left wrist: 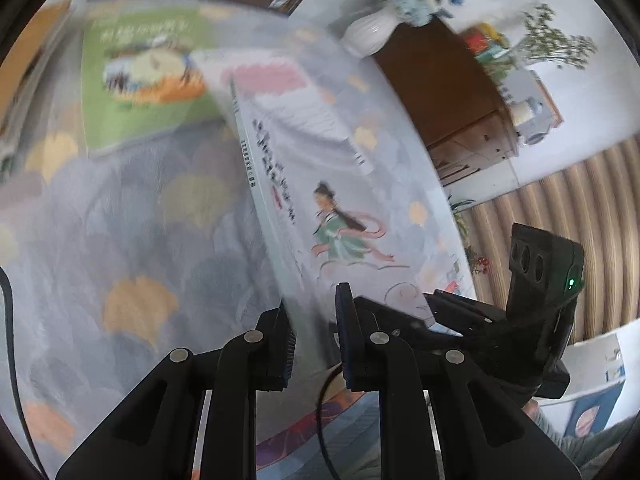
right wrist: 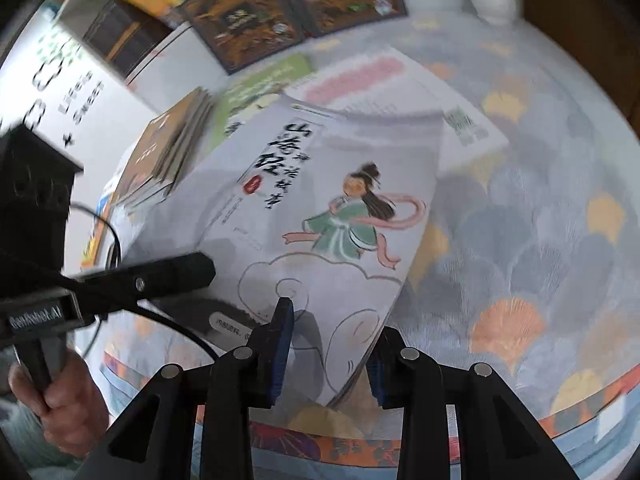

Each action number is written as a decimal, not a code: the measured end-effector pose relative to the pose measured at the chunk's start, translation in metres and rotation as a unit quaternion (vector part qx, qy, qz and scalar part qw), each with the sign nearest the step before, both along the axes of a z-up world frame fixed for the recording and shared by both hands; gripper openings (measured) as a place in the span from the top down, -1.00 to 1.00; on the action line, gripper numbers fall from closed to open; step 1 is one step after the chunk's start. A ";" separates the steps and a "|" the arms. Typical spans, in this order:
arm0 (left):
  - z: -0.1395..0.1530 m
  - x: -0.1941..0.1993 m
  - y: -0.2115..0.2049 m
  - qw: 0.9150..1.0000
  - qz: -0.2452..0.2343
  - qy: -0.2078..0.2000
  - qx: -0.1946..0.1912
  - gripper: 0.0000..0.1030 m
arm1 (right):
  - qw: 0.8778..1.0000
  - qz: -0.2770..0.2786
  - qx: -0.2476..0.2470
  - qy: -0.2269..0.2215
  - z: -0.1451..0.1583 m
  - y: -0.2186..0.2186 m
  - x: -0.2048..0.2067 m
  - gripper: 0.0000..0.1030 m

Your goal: Organize books

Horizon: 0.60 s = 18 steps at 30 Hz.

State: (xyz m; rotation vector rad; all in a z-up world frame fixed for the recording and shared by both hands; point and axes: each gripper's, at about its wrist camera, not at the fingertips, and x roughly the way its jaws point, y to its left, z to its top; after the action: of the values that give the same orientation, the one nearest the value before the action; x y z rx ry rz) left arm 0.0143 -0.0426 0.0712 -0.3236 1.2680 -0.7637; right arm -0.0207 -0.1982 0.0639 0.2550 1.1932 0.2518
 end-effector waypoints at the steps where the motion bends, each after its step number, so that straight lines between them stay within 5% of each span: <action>1: 0.005 0.000 0.002 1.000 -0.001 -0.008 -0.004 0.73 | 1.000 0.009 -0.009 -0.007 0.005 0.002 0.000 0.39; 9: 0.038 0.018 0.037 0.997 0.034 -0.040 -0.052 0.65 | 0.996 0.049 -0.029 -0.072 0.056 0.025 0.022 0.38; 18: 0.065 0.053 0.121 0.984 0.142 -0.085 -0.071 0.63 | 0.983 0.138 -0.010 -0.118 0.081 0.113 0.094 0.38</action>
State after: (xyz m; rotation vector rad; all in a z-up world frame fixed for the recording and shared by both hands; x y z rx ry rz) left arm 0.0674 0.0786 0.1364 -0.5321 0.9815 -0.6229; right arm 0.0737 -0.0855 0.1448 0.0384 0.9937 0.4991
